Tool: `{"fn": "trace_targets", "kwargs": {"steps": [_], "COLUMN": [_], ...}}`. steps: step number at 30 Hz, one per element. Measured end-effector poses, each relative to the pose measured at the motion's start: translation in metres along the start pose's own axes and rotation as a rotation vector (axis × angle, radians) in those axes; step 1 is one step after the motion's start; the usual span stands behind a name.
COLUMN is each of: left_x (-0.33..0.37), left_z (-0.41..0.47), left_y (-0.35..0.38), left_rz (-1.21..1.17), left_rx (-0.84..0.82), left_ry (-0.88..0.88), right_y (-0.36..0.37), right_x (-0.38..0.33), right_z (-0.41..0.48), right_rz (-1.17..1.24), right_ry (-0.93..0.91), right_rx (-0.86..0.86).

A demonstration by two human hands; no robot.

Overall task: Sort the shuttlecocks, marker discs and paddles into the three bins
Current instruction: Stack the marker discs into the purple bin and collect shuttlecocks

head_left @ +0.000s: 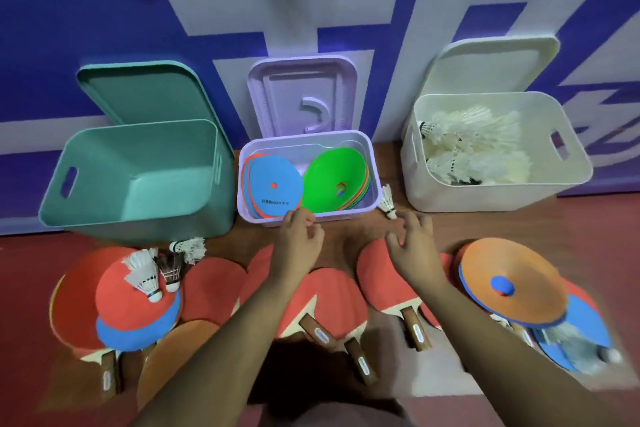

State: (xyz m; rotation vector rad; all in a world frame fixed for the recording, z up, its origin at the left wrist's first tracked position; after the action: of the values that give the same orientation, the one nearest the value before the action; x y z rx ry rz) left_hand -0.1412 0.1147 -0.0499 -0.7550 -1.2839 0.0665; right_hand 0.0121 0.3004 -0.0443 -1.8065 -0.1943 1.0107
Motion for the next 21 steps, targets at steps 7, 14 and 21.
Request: {"fn": "trace_targets", "kwargs": {"steps": [7,14,21], "left_x": [0.069,0.089,0.072], "left_z": [-0.028,-0.055,-0.074], "left_y": [0.156,0.284,0.334], "left_rz": [-0.033,0.118,0.226], "left_rx": [-0.399,-0.633,-0.791], "left_ry": [-0.148,-0.355,-0.418], "right_y": [-0.088,-0.124,-0.101], "right_x": [0.122,0.264,0.311], "right_z": [-0.008,-0.035,-0.052], "right_rz": [-0.105,-0.195,0.047], "right_ry": [0.195,0.524,0.652], "right_rx": [0.094,0.050,0.042]}}
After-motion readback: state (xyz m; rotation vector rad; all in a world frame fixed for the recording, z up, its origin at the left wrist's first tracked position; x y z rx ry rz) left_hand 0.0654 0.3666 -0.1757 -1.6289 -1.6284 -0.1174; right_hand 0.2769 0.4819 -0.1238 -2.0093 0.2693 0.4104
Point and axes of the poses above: each hand's wrist, its own z-axis towards the middle knuckle, its own y-axis out of the palm, x = y × z, the point moved 9 cm from there along z, towards the middle knuckle, and after that the axes turned 9 degrees about -z, right-handed, at the moved point
